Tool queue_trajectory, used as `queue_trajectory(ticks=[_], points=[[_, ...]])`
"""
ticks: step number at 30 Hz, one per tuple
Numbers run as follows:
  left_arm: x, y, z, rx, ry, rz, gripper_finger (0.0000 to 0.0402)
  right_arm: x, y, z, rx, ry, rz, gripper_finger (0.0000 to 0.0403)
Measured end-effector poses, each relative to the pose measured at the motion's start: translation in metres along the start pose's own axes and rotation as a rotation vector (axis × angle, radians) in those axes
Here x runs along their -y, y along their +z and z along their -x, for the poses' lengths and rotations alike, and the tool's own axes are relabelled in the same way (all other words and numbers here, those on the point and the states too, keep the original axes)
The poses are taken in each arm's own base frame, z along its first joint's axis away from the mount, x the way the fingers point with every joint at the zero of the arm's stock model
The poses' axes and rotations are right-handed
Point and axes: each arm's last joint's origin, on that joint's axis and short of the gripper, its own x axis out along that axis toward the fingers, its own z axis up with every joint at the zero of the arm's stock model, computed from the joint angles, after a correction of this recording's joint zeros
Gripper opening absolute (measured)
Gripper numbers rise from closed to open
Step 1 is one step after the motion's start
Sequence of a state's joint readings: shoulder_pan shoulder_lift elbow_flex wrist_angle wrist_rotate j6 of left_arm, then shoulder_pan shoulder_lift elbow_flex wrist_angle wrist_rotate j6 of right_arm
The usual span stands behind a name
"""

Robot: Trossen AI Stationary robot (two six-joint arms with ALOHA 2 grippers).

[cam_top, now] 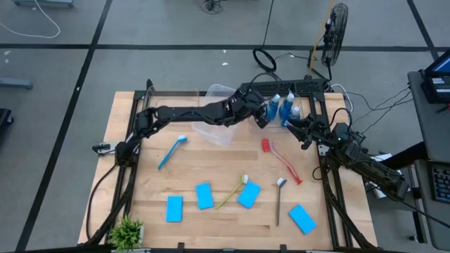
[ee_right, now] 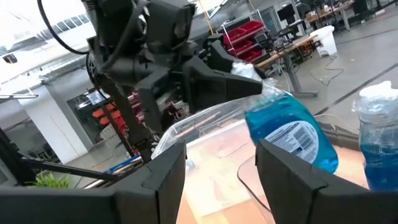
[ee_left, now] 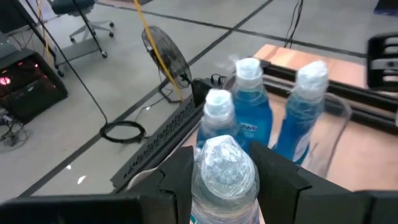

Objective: Pick & Place Kitchen Sink Supplies
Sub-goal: Put the blue soap dispenser into the right transparent bin

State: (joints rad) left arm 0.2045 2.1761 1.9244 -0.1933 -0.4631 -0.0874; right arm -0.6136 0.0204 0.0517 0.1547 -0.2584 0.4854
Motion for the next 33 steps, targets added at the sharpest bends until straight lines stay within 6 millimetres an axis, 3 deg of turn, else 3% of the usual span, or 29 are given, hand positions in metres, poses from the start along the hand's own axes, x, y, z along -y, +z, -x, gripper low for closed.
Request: queue_trajectory(ticks=[10,16,33], points=[[-0.007,-0.002,-0.004,-0.023,-0.002,0.021,0.0135,0.0,0.0,0.0,0.0,0.0,0.0,0.0181],[0.0,-0.014,-0.011,-0.053,-0.009,-0.002,0.0135,0.0,0.0,0.0,-0.001,0.0,-0.001,0.0181],[-0.002,-0.015,-0.013,-0.066,-0.028,0.005,0.0135,0.0,0.0,0.0,-0.002,-0.001,0.001,0.0181]])
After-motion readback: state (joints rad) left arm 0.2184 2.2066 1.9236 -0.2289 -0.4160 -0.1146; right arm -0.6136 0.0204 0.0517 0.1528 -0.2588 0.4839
